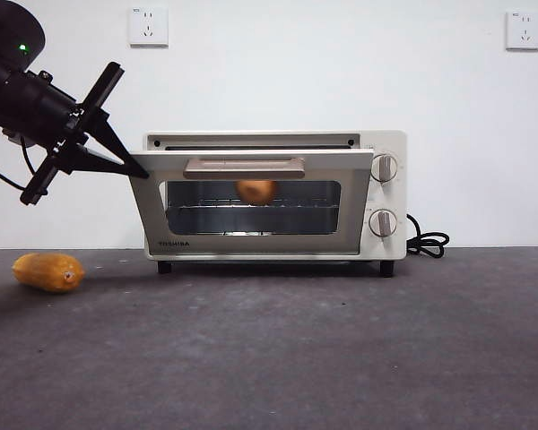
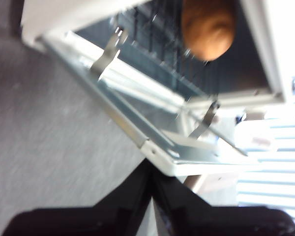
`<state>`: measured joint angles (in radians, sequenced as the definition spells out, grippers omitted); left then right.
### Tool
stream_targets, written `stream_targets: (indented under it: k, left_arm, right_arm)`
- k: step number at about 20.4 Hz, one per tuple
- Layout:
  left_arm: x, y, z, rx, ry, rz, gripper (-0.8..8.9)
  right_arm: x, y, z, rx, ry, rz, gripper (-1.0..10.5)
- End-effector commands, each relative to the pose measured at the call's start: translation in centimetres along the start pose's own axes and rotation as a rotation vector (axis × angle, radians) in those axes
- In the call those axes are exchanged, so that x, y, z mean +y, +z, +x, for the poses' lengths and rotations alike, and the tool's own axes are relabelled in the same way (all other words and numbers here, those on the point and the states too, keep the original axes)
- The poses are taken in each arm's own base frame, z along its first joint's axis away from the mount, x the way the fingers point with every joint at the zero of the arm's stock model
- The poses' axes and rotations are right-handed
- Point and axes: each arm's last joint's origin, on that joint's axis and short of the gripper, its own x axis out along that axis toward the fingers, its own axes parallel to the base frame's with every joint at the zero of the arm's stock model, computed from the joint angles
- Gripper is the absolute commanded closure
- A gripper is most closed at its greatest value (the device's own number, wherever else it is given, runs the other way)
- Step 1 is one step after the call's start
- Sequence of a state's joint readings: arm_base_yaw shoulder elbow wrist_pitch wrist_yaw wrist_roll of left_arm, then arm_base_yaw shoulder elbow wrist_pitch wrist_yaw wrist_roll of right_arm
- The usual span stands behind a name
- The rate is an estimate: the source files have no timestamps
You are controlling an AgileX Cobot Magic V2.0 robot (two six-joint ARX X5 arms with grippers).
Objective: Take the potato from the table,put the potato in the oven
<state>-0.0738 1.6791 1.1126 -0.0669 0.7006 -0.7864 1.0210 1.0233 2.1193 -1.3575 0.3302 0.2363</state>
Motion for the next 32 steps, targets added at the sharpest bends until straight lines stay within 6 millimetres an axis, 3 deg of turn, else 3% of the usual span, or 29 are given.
stream_targets:
  k: [1, 15, 27, 32]
  left_arm:
    - [-0.6, 0.4, -0.1, -0.053, -0.017, -0.031, 8.21]
    - [-3.0, 2.7, -0.7, -0.365, -0.162, 0.010, 8.21]
    - [-3.4, 2.1, -0.7, -0.190, -0.268, 0.056, 8.20]
    - [-4.5, 1.7, -1.5, -0.119, -0.328, 0.103, 8.20]
  right_arm:
    - [0.0, -0.2, 0.0, 0.022, -0.003, -0.001, 9.5]
    - [0.0, -0.2, 0.0, 0.022, -0.003, 0.000, 9.5]
    - [0.0, -0.2, 0.1, 0.022, -0.008, -0.026, 9.5]
    - [-0.1, -0.4, 0.4, 0.027, -0.048, -0.069, 9.5]
